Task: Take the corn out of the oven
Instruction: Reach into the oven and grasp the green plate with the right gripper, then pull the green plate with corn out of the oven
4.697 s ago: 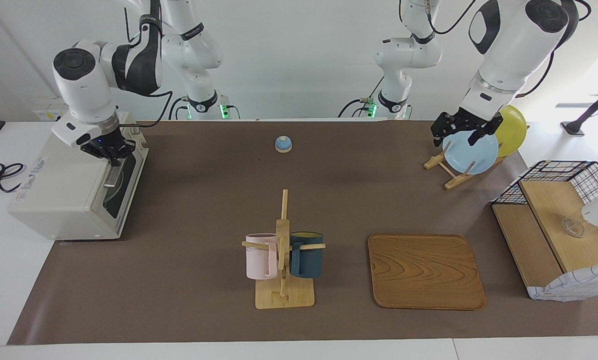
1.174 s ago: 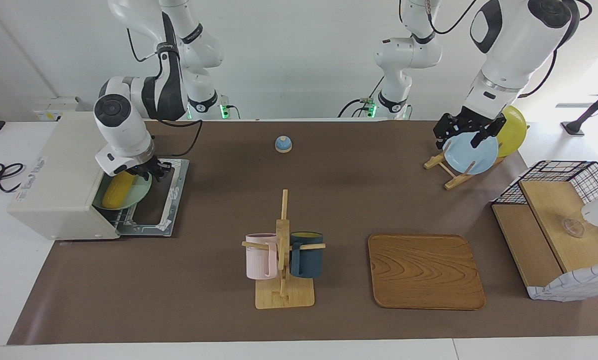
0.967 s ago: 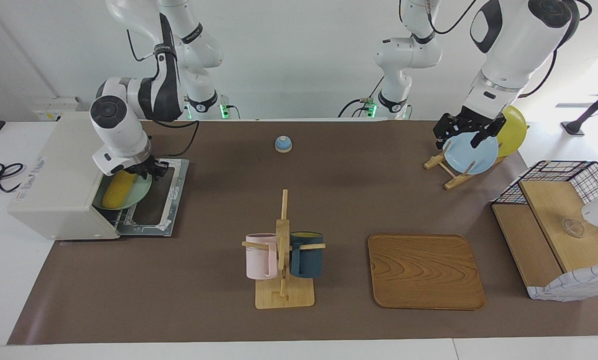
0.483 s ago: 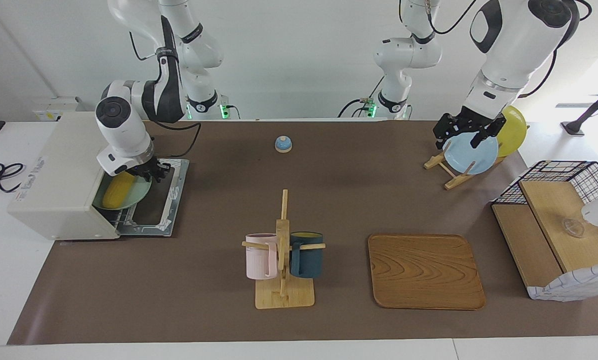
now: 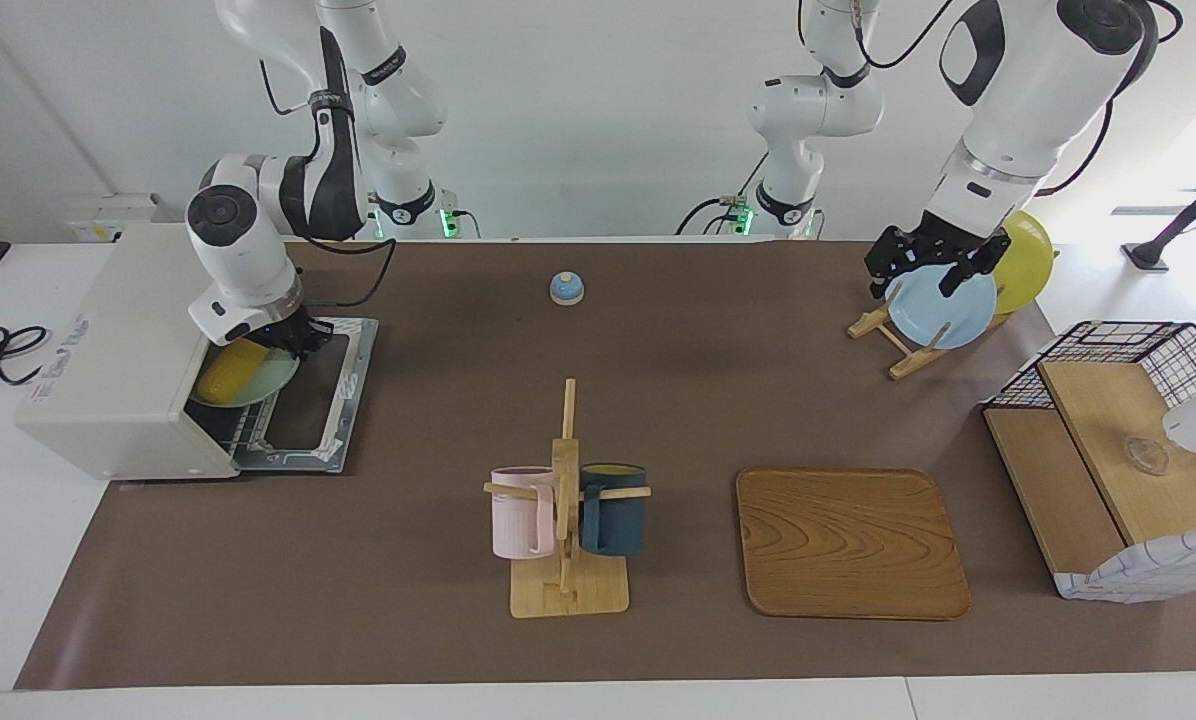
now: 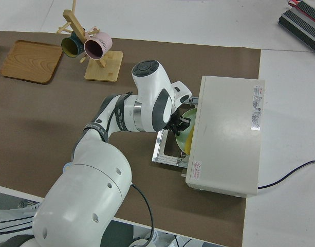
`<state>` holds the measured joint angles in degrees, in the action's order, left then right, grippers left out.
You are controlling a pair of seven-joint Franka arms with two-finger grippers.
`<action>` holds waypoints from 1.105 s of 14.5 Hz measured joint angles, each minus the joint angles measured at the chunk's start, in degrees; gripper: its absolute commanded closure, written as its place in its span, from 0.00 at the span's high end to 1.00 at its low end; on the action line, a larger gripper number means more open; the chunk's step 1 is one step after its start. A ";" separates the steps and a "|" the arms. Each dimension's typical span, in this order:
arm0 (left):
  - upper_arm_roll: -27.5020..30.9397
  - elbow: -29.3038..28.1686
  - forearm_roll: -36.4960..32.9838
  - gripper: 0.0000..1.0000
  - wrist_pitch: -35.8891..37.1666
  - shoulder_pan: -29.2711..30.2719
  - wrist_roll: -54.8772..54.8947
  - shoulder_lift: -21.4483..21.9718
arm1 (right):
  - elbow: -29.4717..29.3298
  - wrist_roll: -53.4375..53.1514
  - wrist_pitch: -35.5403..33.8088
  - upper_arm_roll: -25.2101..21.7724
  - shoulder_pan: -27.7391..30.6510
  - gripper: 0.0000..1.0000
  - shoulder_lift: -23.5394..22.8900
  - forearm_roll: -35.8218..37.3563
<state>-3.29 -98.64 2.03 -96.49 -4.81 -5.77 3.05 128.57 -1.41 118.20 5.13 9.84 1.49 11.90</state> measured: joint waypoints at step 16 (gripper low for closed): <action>0.11 -0.35 0.06 1.00 -0.56 1.19 3.24 -0.20 | -16.54 -22.47 -22.09 0.97 -29.46 0.00 -1.03 0.95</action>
<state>-3.17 -98.98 2.09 -97.05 -3.62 -2.53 2.84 112.03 -23.88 96.11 6.10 -19.61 0.46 12.86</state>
